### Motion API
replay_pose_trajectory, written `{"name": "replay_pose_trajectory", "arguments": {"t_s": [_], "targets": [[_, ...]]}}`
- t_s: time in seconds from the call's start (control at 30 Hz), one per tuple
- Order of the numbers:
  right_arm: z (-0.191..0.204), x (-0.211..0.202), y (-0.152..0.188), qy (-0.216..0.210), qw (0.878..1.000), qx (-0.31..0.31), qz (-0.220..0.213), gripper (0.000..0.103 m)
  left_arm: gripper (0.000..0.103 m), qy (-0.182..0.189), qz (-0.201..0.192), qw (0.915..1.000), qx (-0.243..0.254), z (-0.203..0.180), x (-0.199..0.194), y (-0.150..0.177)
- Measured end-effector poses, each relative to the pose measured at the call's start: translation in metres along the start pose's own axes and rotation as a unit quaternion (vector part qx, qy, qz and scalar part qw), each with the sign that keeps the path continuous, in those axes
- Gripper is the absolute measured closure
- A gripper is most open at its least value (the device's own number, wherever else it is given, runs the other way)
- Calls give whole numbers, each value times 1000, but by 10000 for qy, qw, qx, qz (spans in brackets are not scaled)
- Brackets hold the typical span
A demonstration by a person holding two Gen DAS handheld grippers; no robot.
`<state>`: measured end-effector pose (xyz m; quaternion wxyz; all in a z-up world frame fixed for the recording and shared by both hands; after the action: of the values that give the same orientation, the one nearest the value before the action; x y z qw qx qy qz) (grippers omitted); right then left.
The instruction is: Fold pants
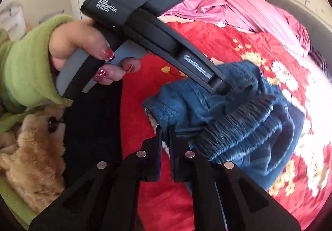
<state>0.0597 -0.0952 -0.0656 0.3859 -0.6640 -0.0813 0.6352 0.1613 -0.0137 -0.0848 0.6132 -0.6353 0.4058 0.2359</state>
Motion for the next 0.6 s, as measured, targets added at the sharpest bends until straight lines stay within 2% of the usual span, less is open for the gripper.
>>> {"name": "replay_pose_trajectory", "arguments": {"t_s": [0.17, 0.3, 0.4, 0.6], "targets": [[-7, 16, 15, 68, 9994, 307, 172, 96, 58, -1, -26, 10000, -41, -3, 1, 1], [-8, 7, 12, 13, 9986, 518, 97, 92, 58, -58, -97, 9999, -21, -6, -5, 2], [-15, -6, 12, 133, 9976, 683, 63, 87, 58, -74, -150, 9999, 11, -8, -9, 2], [-21, -42, 11, 154, 9926, 1132, -409, 76, 57, -79, -233, 9997, -23, -9, -16, 2]]}}
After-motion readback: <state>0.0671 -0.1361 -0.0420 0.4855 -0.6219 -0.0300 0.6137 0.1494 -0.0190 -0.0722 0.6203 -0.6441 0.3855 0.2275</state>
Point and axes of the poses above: each gripper's, at about its wrist camera, not at the fingertips, and x roughly the way its jaws point, z to its left, y to its underside, the point moved 7 cm from there along x, roughly the way its jaws point, and after that the axes turned 10 degrees about x, right-handed, at the moved point
